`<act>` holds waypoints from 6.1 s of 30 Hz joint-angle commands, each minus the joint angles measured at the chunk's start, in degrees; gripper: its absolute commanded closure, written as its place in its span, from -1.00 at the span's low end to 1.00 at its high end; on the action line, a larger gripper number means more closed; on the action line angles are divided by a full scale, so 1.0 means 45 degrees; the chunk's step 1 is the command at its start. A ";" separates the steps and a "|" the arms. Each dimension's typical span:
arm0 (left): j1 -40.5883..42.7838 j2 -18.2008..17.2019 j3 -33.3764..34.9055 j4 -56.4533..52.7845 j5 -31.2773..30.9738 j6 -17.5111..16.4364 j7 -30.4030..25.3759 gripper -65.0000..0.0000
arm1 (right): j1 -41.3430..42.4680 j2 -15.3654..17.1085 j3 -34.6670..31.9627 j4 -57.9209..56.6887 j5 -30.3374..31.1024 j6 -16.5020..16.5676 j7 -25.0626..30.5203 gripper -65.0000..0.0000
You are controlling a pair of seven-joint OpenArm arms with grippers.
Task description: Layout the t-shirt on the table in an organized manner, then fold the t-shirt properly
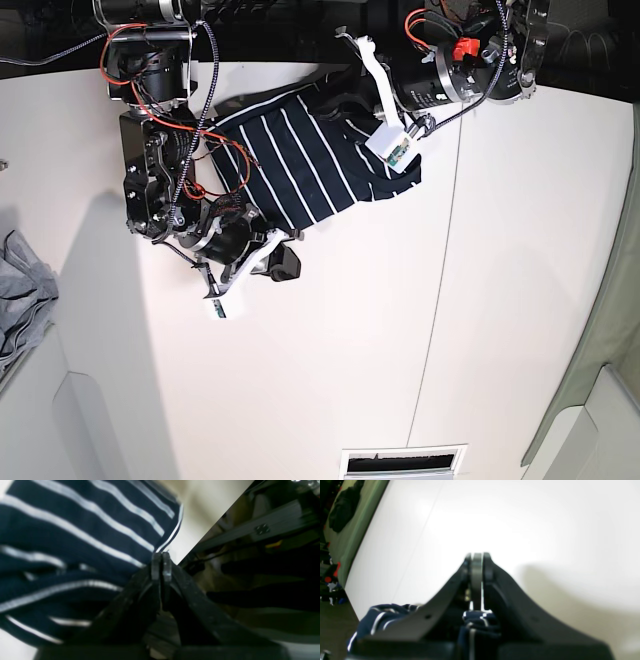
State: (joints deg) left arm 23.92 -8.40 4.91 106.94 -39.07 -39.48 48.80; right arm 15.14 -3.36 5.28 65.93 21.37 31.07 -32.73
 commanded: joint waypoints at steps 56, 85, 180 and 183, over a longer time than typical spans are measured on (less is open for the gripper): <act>-0.1413 -0.0855 -0.0155 -0.4551 0.0602 -0.0115 -0.2035 1.00 | 0.0272 0.0024 -0.4260 0.0107 -0.3041 0.0185 0.1273 1.00; -0.5353 -0.0879 -0.0160 -0.6018 0.1817 0.0345 -0.1894 1.00 | -0.3604 0.2608 -0.3614 0.2127 -0.0073 0.0389 0.0520 1.00; 0.5372 -0.3279 -0.6023 0.1520 -0.2715 -0.0115 0.1025 1.00 | -0.8568 0.5265 -0.3235 0.8539 0.3138 0.0588 -0.2822 1.00; 0.6110 -0.2875 -0.5547 0.0772 -0.1379 -0.0115 0.1015 1.00 | -0.9884 0.5790 -0.3701 0.8340 0.2535 0.0617 -0.2764 1.00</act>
State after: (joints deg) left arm 50.70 -20.99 -19.73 109.75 -44.42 -39.51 53.63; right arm -29.23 22.15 -11.60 102.69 31.79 33.30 -45.98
